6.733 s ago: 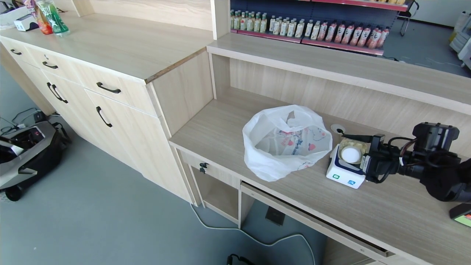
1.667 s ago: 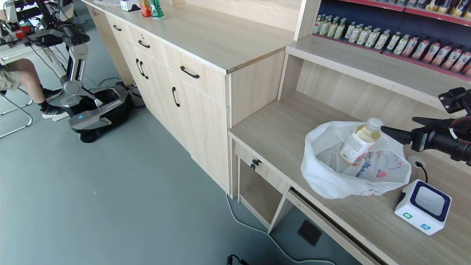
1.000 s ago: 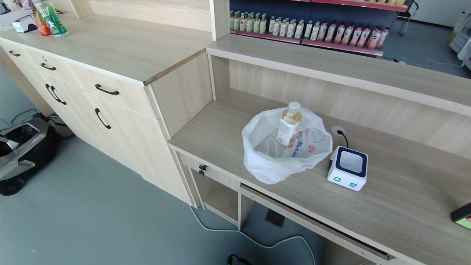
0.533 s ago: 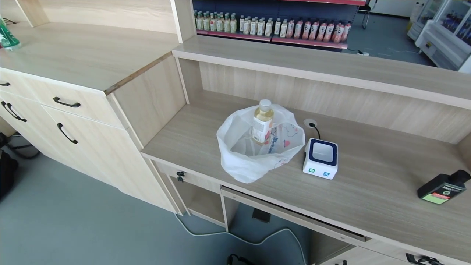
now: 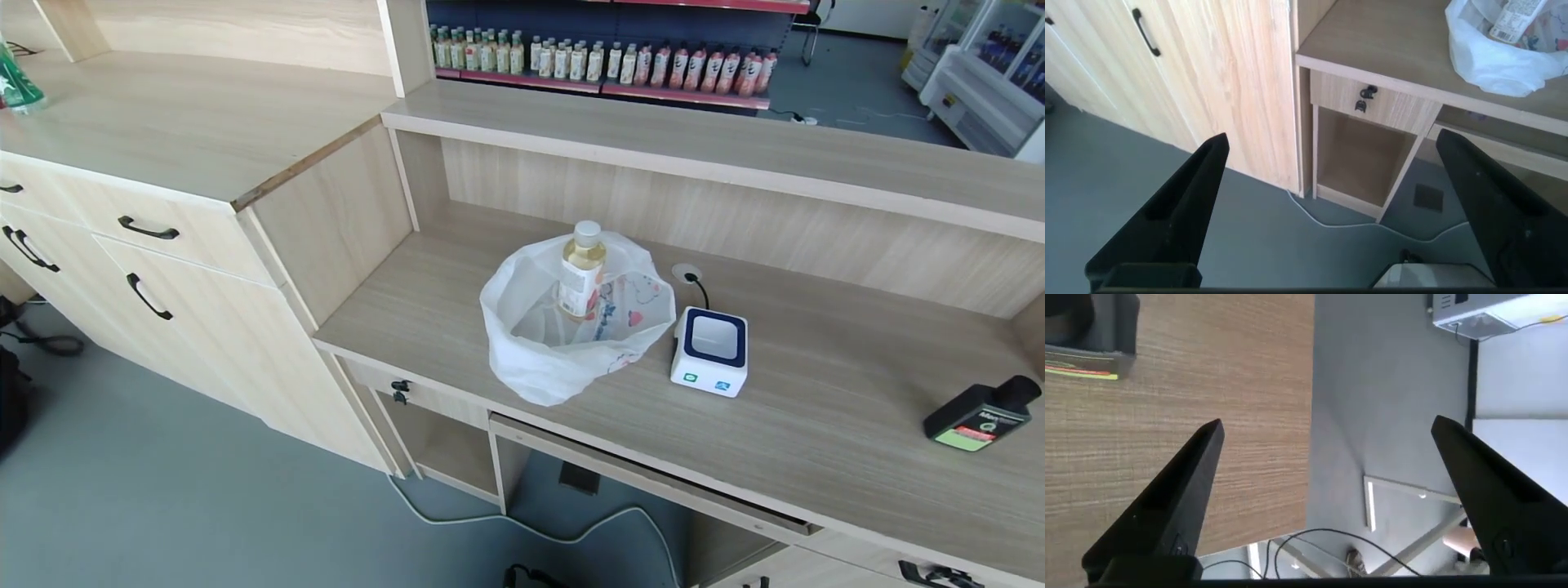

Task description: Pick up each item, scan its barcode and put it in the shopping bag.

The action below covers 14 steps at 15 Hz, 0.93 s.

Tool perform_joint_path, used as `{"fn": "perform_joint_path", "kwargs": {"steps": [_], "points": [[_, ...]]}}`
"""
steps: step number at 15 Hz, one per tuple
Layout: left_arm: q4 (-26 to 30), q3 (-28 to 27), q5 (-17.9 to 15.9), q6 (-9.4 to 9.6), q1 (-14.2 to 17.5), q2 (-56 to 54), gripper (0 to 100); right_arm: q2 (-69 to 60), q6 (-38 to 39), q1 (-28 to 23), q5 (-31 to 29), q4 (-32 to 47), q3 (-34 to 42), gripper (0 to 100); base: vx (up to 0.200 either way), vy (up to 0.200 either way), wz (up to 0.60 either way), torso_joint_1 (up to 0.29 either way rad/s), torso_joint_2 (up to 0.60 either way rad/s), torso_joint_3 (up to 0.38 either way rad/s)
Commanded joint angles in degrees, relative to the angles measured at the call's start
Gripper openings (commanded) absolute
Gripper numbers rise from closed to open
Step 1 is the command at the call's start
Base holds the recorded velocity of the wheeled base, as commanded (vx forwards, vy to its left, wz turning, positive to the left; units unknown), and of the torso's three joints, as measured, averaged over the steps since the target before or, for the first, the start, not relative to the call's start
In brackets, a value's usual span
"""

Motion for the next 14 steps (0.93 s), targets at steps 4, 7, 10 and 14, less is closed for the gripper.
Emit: {"fn": "perform_joint_path", "kwargs": {"steps": [4, 7, 10, 14], "points": [[0.0, 0.0, 0.1, 0.0, 0.0, 0.0, 100, 4.4, 0.5, 5.7, 2.5, -1.8, 2.4, 100, 0.0, 0.0, 0.0, 0.0, 0.0, 0.0], [0.0, 0.0, 0.1, 0.0, 0.0, 0.0, 100, 6.2, 3.6, 8.3, 2.5, -4.7, 2.1, 100, 0.0, 0.0, 0.0, 0.0, 0.0, 0.0], [0.0, 0.0, 0.1, 0.0, 0.0, 0.0, 100, 8.1, 4.2, 10.0, 2.5, -6.0, 0.2, 100, 0.0, 0.0, 0.0, 0.0, 0.0, 0.0], [0.0, 0.0, 0.1, 0.0, 0.0, 0.0, 100, 10.1, 4.3, 11.4, 2.5, -6.7, -2.2, 100, 0.0, 0.0, 0.0, 0.0, 0.0, 0.0]]}}
